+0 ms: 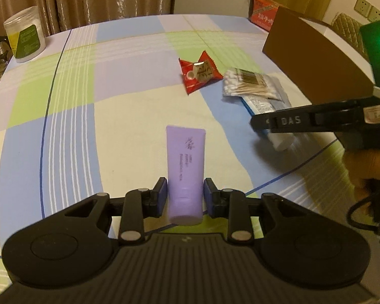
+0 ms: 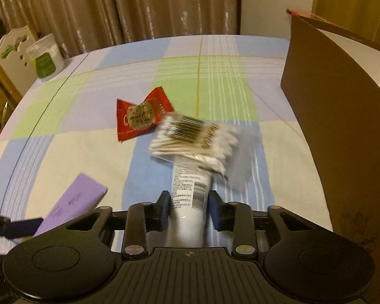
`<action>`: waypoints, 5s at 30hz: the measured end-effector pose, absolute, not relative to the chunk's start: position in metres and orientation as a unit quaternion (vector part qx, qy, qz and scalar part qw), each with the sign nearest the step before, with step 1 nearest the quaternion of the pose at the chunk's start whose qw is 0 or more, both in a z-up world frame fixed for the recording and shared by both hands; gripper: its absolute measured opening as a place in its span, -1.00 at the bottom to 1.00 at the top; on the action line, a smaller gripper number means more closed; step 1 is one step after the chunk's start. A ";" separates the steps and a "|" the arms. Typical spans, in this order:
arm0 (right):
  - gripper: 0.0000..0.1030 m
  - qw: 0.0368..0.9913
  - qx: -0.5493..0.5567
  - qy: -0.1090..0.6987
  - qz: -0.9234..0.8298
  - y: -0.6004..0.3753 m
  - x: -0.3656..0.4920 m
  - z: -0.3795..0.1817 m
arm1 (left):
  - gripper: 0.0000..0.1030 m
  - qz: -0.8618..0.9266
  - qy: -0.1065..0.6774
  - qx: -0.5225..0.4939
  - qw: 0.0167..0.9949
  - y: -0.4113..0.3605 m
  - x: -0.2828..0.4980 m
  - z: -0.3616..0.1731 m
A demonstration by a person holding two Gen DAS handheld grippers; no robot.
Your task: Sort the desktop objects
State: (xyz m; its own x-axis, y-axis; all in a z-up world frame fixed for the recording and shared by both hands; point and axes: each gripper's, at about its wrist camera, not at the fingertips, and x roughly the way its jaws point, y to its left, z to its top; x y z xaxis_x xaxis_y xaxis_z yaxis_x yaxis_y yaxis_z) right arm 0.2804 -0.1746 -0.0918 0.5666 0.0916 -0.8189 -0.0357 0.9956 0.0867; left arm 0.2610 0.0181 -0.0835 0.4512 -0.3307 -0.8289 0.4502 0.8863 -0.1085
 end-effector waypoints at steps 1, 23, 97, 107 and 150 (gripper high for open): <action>-0.42 0.883 0.029 0.467 0.041 -0.175 0.278 -0.091 | -0.48 -0.230 0.472 0.069 0.848 0.017 0.261 -0.084; -0.45 0.863 0.043 0.493 0.099 -0.192 0.194 -0.062 | -0.53 -0.233 0.475 0.079 0.845 0.018 0.231 -0.071; -0.45 0.924 0.022 0.373 0.082 -0.471 0.045 0.076 | -0.59 -0.288 0.352 0.091 0.886 -0.257 0.073 0.064; -0.45 0.918 0.030 0.379 0.111 -0.483 0.079 0.059 | -1.00 -0.261 0.366 0.095 0.888 -0.274 0.097 0.052; -0.44 0.900 -0.017 0.415 0.130 -0.464 0.179 0.024 | -0.36 -0.350 0.338 0.139 0.862 -0.237 0.068 0.032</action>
